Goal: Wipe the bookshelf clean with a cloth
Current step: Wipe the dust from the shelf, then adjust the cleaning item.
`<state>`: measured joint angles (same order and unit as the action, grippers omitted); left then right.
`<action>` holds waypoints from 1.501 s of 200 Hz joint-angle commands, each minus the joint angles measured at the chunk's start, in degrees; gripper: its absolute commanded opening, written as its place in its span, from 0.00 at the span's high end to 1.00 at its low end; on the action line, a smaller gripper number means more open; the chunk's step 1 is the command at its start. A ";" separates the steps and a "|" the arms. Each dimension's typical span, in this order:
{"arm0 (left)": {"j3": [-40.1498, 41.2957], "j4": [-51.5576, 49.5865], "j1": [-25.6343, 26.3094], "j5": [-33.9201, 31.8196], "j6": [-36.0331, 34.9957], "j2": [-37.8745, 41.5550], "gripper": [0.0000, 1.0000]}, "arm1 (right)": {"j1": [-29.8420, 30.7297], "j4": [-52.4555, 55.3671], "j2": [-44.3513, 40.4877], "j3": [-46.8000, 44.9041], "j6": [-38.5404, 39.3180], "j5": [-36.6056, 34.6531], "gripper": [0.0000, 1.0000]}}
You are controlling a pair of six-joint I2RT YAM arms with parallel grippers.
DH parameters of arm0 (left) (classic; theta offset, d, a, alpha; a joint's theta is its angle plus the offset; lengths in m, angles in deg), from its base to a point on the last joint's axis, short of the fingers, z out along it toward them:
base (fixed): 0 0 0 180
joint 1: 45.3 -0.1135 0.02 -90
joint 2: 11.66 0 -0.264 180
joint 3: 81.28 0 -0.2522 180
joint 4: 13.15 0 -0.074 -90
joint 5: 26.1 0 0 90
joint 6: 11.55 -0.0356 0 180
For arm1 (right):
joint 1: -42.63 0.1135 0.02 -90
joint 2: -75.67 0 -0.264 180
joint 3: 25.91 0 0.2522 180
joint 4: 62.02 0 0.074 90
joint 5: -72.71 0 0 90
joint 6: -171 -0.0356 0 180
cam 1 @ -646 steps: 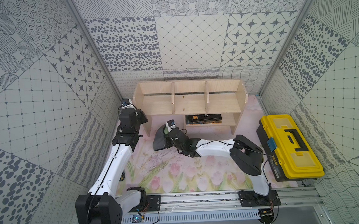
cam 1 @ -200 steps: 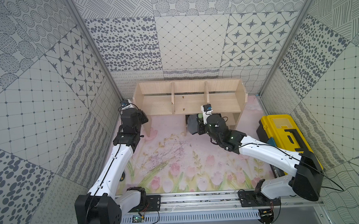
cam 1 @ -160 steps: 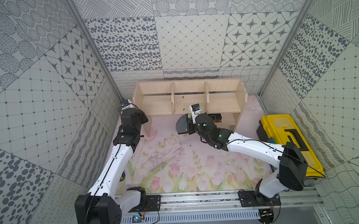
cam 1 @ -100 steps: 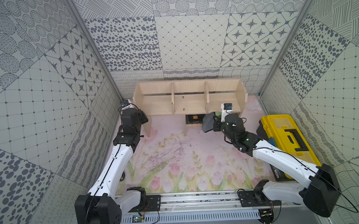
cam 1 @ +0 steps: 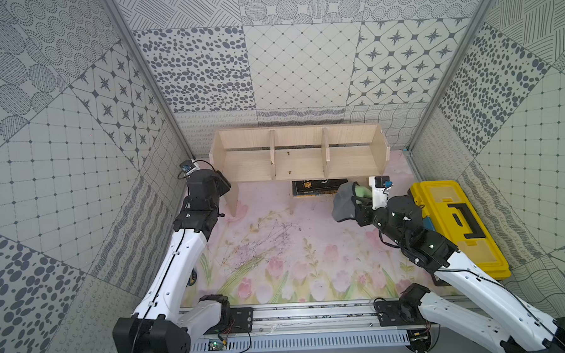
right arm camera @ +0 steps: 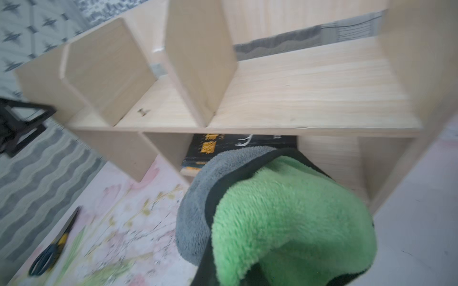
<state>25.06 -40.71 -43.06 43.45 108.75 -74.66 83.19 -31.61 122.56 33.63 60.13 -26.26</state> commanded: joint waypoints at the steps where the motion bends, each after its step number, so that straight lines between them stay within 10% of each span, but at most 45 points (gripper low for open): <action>1: -2.63 -16.60 0.08 -8.48 10.18 8.60 0.20 | 4.51 -4.23 0.22 2.27 1.67 8.08 1.00; 34: 2.56 -22.71 0.35 6.41 9.74 24.97 0.21 | 5.24 -8.83 2.27 3.77 -1.58 18.59 1.00; 67: 9.12 -13.29 4.17 46.46 17.43 28.64 0.23 | 5.46 -11.55 3.71 3.75 -3.59 19.94 1.00; 86: 12.38 -6.10 9.58 57.13 23.89 28.19 0.22 | 5.50 -14.89 3.73 2.37 -5.66 20.08 1.00; 140: 13.69 -2.53 37.50 43.08 17.15 24.73 0.09 | 5.93 -24.56 7.78 1.27 -11.52 24.10 1.00; 258: 15.08 15.82 38.63 39.57 26.39 13.38 0.00 | 13.28 -37.72 13.09 -3.67 -14.29 31.87 1.00; 300: 17.17 18.31 38.46 31.58 25.95 18.61 0.15 | 13.89 -42.01 14.57 -7.00 -16.99 33.68 1.00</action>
<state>40.73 -33.11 -4.41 84.06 133.80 -59.40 95.82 -67.72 136.31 28.91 45.10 3.00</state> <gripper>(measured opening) 0.922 0.093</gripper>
